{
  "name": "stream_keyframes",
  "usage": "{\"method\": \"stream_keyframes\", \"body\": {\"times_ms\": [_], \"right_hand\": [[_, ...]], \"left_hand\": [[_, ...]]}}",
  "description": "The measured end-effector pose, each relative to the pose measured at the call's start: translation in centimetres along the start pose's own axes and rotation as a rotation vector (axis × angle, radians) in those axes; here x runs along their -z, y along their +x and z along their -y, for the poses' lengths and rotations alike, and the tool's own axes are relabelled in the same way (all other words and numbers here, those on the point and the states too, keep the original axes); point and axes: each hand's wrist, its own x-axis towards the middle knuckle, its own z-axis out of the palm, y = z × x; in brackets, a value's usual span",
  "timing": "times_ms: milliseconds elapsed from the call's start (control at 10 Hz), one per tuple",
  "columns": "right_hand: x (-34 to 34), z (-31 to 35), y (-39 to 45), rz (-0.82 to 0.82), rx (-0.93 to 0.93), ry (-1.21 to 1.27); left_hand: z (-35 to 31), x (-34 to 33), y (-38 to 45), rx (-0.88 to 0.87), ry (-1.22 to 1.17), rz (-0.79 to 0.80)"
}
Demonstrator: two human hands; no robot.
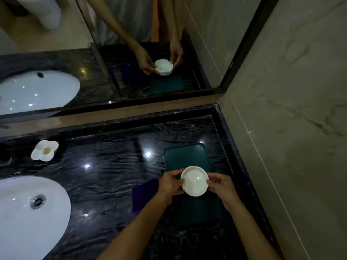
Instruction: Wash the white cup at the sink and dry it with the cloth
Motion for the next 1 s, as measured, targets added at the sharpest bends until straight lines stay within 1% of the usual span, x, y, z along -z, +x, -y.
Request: {"method": "stream_keyframes", "body": {"times_ms": [200,400,500,700,800,900,1000], "right_hand": [[-0.5,-0.6,1.4,-0.014,0.008,-0.083],[-0.8,-0.7,1.8,-0.065,0.038,-0.168],[-0.9,-0.7,1.8,-0.076,0.067,-0.240],[-0.6,-0.5,1.5,-0.074,0.069,-0.266],[-0.3,-0.9,1.5,-0.052,0.102,-0.305],[-0.1,-0.7,1.4,-0.011,0.098,-0.275],[0.1,-0.6,1.4,-0.005,0.093,-0.157]], "left_hand": [[0.9,-0.4,0.8,-0.075,0.081,-0.077],[1.2,-0.3,1.4,-0.094,0.157,-0.087],[1.1,-0.2,1.6,-0.132,0.214,-0.093],[1.5,-0.1,1.5,-0.138,0.140,-0.069],[2.0,0.1,1.0,-0.172,0.122,-0.101],[2.2,0.1,0.6,-0.183,0.109,-0.099],[2.1,0.9,-0.1,-0.252,0.191,-0.181]]}}
